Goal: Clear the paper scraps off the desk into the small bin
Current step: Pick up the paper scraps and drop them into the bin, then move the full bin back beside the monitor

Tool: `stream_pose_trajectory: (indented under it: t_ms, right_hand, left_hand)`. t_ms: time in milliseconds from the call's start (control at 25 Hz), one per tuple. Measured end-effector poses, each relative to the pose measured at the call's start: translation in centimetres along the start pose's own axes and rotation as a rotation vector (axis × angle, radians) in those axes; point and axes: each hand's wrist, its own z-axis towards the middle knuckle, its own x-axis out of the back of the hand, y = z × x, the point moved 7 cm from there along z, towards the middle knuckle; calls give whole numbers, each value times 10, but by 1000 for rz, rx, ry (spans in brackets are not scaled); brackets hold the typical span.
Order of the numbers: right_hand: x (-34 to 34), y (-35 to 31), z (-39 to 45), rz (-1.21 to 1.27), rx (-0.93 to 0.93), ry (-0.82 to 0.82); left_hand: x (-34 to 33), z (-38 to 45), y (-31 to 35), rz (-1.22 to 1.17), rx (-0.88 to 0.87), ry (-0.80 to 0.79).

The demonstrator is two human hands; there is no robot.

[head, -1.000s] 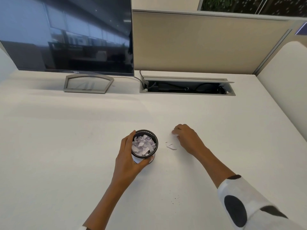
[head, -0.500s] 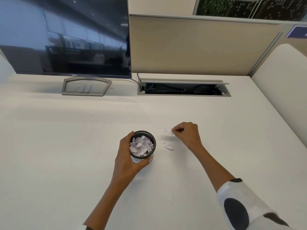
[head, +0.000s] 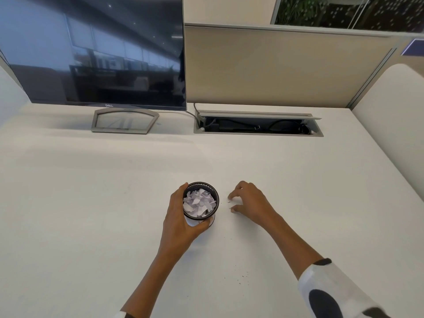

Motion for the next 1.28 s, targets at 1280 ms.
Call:
stream_pose_trajectory:
  t_ms: [1280]
  right_hand:
    - [120,23,-65,871,-79,562]
  left_hand:
    - [27,22,-17,13,-21,55]
